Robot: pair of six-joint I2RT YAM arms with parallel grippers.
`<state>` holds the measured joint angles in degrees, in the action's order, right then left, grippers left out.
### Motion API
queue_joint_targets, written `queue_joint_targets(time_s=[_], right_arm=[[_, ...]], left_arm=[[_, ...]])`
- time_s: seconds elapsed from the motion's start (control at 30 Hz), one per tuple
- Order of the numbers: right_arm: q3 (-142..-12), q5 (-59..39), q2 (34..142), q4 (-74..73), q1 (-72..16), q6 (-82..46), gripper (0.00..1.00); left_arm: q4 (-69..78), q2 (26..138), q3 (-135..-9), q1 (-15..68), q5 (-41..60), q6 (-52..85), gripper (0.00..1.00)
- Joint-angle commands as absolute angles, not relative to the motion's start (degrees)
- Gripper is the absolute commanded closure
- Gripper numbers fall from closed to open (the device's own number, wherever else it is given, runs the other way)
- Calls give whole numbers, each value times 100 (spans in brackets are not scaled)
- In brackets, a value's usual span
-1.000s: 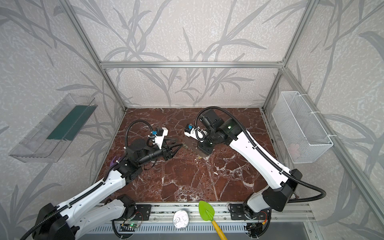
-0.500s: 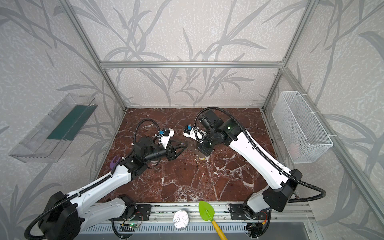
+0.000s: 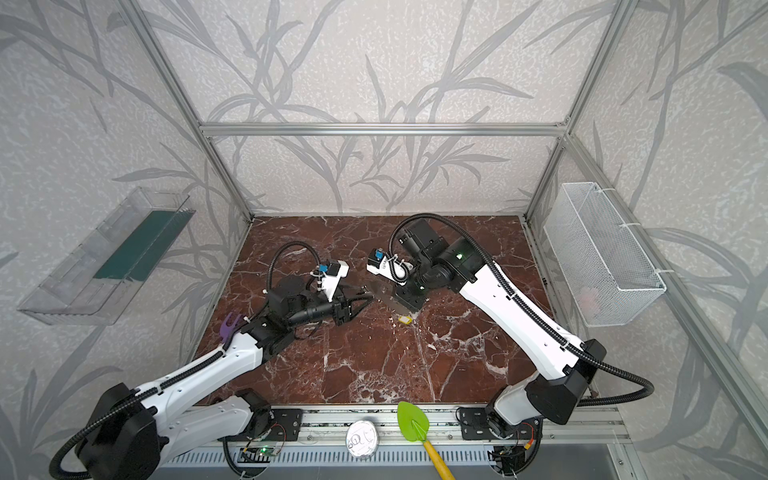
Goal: Put the keys on the keyring
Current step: 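Hold the plate with the right gripper while the left gripper holds the ring and keys, then open the left gripper to release the ring while the right gripper holds the plate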
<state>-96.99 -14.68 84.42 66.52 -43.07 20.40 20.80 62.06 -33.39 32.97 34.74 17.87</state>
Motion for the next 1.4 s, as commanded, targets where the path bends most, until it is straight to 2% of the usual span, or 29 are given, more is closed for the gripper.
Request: queue_joint_targets(time_s=[0.0,0.1,0.27,0.63,0.87,1.37], right_arm=[[-9846,-1577,8253,6551,-4342,1991,100],[-9827,-1589,8244,6537,-4342,1977,100],[-9813,-1531,8253,6506,-4342,1956,100],[-9752,-1529,8332,6471,-4383,1899,100],[-9572,-1594,8314,6346,-4474,1825,100],[-9287,-1458,8367,6460,-4583,1914,100]], left_arm=[[2429,6204,-3254,3354,3638,1916,53],[2448,6186,-3226,3366,3651,1908,56],[2309,6059,-3215,3379,3638,1839,77],[1832,5821,-3301,3392,3734,1580,94],[1628,5840,-3454,3390,3795,1399,100],[1168,5531,-3728,3364,3966,902,100]])
